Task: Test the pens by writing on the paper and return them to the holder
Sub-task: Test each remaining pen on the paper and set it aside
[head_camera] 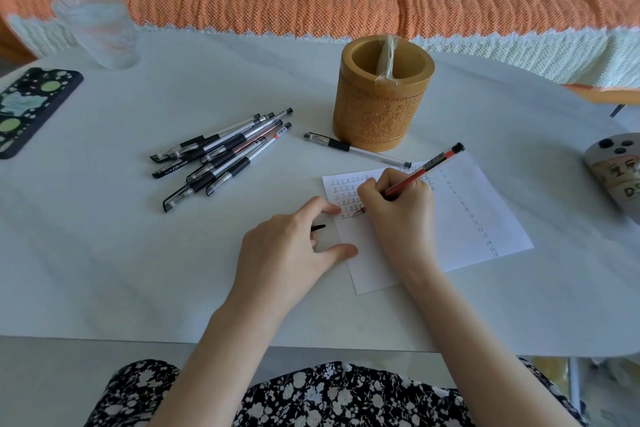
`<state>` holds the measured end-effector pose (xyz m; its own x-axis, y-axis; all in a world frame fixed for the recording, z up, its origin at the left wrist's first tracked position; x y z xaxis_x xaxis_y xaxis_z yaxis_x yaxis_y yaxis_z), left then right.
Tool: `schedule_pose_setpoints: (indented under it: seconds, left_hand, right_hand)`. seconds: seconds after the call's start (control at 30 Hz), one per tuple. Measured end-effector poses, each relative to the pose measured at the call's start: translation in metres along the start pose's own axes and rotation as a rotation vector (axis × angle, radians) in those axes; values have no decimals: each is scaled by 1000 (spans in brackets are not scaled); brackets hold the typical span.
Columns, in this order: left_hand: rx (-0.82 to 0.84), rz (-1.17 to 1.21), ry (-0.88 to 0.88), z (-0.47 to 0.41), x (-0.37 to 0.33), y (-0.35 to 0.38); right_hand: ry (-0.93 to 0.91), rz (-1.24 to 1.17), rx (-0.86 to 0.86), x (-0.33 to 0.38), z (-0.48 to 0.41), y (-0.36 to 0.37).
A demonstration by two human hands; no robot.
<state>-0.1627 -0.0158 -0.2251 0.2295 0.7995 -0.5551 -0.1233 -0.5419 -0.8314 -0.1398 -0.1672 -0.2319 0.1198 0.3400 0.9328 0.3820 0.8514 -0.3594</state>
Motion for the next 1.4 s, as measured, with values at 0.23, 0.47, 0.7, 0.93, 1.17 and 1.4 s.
schedule_pose_setpoints:
  seconds: [0.23,0.47,0.7,0.93,1.17,1.4]
  left_hand:
    - [-11,276,61,2,0,-7]
    - [158,643,111,6,-10,1]
    - [195,683,150,6,-14,5]
    - [153,654,182,4,-15,4]
    - [-68,688,108,-1,-4,-6]
    - [-191,679,101,0,-3,-16]
  right_hand:
    - [110,-290,61,2,-7,-11]
    - [242,-511,335,8,-2,-10]
    - [260,-400,403,8,8,1]
    - [249,-336,513,9,13,6]
    - [194,-345,555,12,13,3]
    - [217,-445,588,11,14,-3]
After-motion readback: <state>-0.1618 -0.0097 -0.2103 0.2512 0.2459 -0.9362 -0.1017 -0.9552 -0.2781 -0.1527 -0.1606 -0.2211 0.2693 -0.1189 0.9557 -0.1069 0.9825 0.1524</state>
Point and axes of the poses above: each hand's wrist, its own z-axis away from the middle knuckle, its own y-axis out of the palm, x = y × z, the point moved 6 cm from there along -z, towards the middle knuckle, and after that the axes turned 8 degrees about y, right-handed, at the moved point
